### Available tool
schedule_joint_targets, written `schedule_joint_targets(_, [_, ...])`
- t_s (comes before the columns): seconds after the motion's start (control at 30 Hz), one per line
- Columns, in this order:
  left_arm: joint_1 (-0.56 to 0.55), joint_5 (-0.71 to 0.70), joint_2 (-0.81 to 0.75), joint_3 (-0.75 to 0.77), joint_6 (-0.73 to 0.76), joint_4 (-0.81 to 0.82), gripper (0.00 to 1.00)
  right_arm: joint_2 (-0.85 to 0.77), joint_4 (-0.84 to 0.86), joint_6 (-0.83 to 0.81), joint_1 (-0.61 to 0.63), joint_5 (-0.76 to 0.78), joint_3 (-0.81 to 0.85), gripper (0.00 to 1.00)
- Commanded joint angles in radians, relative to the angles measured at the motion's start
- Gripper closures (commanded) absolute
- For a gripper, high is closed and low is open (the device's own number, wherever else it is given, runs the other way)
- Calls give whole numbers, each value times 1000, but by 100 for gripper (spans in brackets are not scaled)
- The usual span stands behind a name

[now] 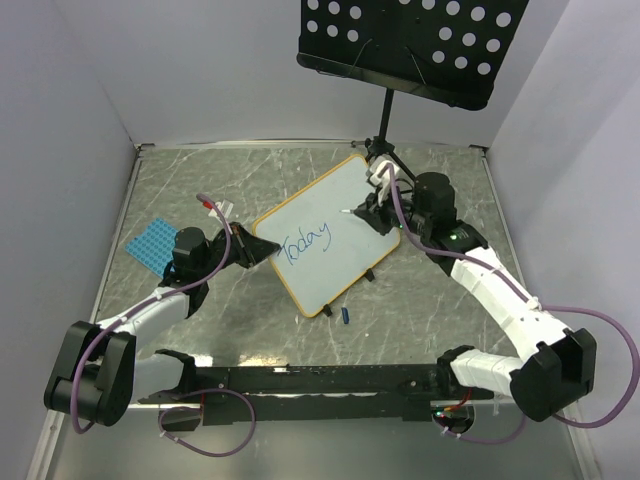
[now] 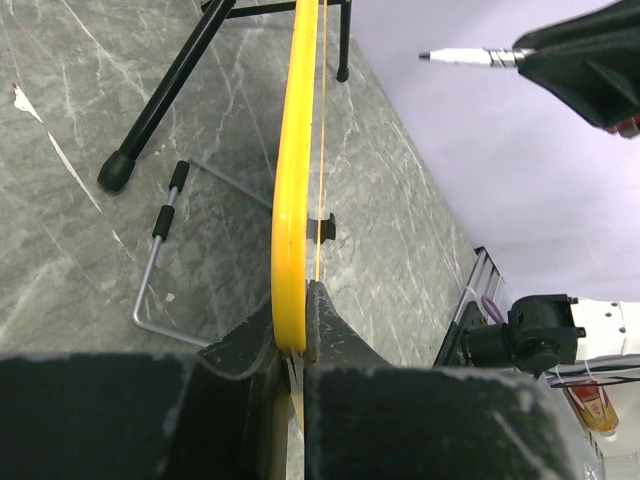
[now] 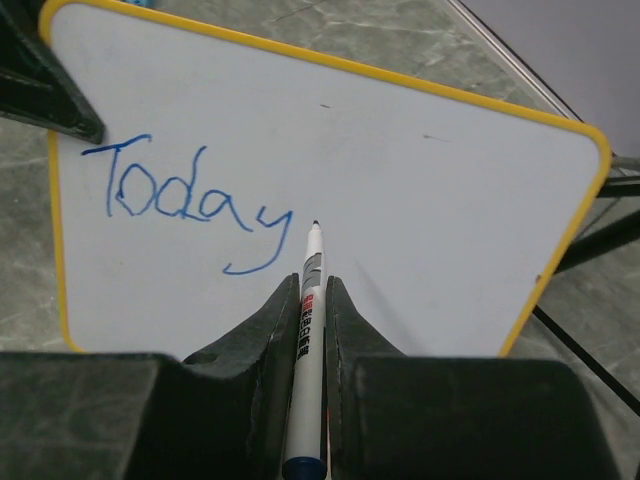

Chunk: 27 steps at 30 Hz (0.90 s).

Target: Write a sentence on the whiteboard

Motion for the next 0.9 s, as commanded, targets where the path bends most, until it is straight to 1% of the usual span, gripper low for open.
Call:
schedule_joint_targets(0.0, [-20, 88, -6, -9, 82, -49, 99, -21, 58, 19, -45, -44, 22, 100])
schedule_joint_targets(0.43, [-18, 86, -3, -9, 92, -54, 99, 8, 131, -22, -110, -138, -15, 100])
schedule_joint_targets(0.87, [-20, 91, -3, -9, 88, -46, 99, 5, 159, -54, -110, -175, -60, 100])
